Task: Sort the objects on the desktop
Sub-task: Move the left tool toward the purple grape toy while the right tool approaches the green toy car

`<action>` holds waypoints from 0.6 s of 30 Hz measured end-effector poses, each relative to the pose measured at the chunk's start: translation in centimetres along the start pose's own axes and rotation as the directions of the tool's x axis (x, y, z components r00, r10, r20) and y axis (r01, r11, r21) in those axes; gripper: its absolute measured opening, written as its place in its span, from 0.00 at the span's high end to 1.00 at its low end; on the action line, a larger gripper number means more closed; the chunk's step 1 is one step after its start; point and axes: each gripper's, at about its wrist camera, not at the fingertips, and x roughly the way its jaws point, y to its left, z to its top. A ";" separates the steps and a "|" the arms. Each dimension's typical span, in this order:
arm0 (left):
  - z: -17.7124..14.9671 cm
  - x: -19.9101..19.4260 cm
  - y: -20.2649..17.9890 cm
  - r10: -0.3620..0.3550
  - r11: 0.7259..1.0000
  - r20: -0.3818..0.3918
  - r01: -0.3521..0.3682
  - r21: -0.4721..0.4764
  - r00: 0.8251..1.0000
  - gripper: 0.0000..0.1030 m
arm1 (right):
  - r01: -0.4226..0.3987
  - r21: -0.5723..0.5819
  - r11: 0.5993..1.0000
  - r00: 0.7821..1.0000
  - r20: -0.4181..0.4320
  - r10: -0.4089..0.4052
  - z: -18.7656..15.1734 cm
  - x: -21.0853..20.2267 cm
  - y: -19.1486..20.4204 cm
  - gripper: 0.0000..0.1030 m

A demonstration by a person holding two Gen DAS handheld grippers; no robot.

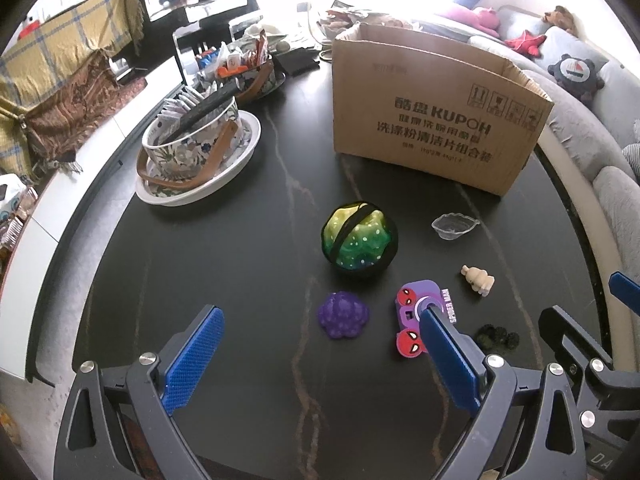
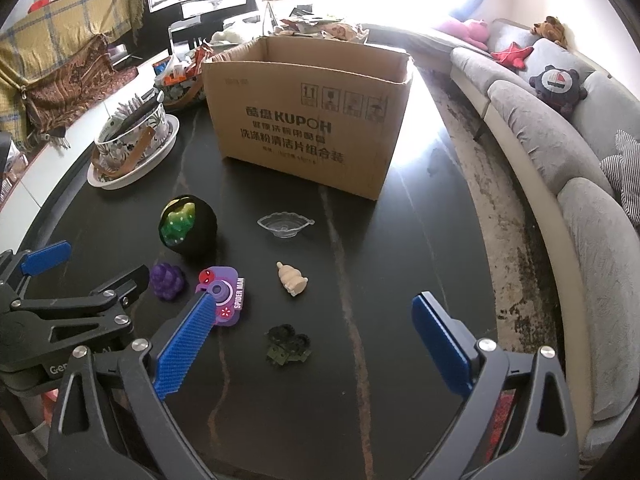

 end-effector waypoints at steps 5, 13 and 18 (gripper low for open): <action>-0.4 0.5 -0.3 0.023 1.000 -0.006 -0.023 0.008 1.000 0.08 | -0.012 0.002 1.000 1.000 -0.024 0.012 -0.4 0.5 0.0 0.10; -1.0 1.6 -0.2 -0.030 1.000 -0.068 0.029 -0.005 0.997 0.14 | -0.038 -0.002 0.999 0.997 -0.067 0.037 -1.2 1.4 0.3 0.18; -1.6 2.5 -0.7 -0.050 0.998 -0.101 0.052 0.018 0.994 0.29 | -0.045 0.012 0.999 0.995 -0.093 0.046 -1.8 2.0 0.4 0.21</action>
